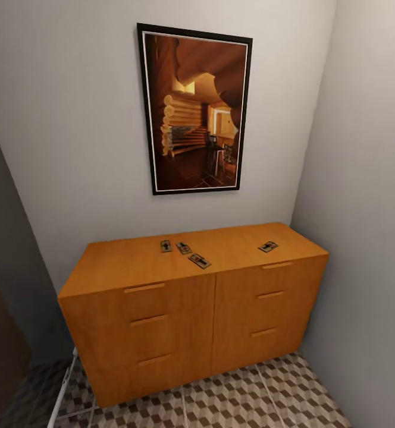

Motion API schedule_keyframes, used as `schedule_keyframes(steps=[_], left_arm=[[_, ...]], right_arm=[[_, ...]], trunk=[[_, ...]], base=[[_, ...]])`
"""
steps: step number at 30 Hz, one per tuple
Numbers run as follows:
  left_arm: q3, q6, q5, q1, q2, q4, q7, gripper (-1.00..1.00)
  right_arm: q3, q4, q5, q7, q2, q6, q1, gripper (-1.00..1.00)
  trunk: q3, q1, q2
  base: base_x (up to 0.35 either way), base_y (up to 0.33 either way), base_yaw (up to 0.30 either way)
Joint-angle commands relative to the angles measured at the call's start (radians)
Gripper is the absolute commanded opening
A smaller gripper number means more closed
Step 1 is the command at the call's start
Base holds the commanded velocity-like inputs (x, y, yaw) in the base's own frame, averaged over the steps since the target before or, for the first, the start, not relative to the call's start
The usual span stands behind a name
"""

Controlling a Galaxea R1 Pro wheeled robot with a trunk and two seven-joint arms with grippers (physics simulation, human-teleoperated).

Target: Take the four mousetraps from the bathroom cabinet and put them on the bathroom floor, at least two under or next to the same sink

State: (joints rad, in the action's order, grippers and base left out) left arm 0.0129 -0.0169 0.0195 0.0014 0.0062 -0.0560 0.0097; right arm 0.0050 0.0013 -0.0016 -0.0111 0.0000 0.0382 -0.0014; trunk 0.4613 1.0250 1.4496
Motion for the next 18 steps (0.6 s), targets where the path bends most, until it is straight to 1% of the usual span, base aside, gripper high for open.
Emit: schedule_keyframes(steps=[1, 8, 18], left_arm=[[0.001, -0.002, 0.002, 0.0, 0.0, -0.001, 0.001, 1.0], [0.001, -0.002, 0.003, 0.0, 0.001, -0.001, 0.001, 1.0], [0.001, -0.002, 0.002, 0.0, 0.001, -0.001, 0.001, 1.0]], right_arm=[[0.001, 0.0, 0.0, -0.001, 0.0, 0.003, 0.0, 1.0], [0.001, 0.0, 0.0, -0.001, 0.0, 0.003, 0.0, 1.0], [0.001, 0.0, 0.0, -0.001, 0.0, 0.003, 0.0, 1.0]], trunk=[[0.001, 0.0, 0.0], [0.001, 0.0, 0.0], [0.001, 0.0, 0.0]], base=[[0.003, -0.089, 0.01], [0.001, -0.19, 0.005], [0.0, -0.26, 0.001]])
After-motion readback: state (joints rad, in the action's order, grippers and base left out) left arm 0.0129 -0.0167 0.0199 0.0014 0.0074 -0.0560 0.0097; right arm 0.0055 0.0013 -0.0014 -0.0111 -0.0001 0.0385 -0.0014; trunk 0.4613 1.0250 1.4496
